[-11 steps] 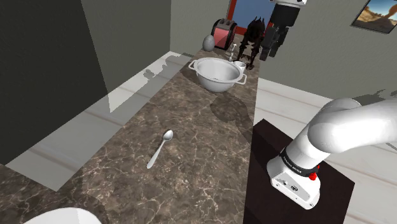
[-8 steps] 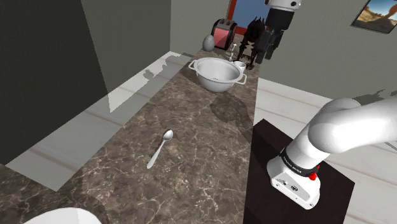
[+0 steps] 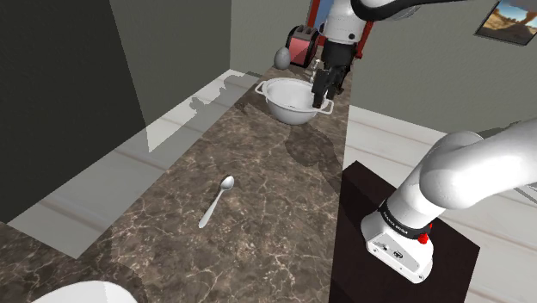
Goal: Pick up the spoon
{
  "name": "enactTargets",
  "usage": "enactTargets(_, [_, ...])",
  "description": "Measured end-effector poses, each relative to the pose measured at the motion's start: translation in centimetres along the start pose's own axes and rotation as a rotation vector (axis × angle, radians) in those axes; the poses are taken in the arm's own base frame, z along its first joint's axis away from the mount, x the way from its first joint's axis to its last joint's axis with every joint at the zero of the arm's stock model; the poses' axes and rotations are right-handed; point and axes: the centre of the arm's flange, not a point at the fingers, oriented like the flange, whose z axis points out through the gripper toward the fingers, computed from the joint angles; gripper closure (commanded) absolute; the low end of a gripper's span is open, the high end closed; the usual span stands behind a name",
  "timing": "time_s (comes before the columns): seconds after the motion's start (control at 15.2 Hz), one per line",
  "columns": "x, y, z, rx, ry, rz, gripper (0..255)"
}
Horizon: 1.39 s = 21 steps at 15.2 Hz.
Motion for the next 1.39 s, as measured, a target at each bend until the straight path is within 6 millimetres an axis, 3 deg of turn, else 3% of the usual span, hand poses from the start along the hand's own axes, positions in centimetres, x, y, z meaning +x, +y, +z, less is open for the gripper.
enactTargets(0.59, [6.7,-6.1,8.2,-0.022,-0.025,-0.087,0])
enactTargets(1.39, [13.9,-15.7,19.8,-0.05,-0.058,-0.204,0])
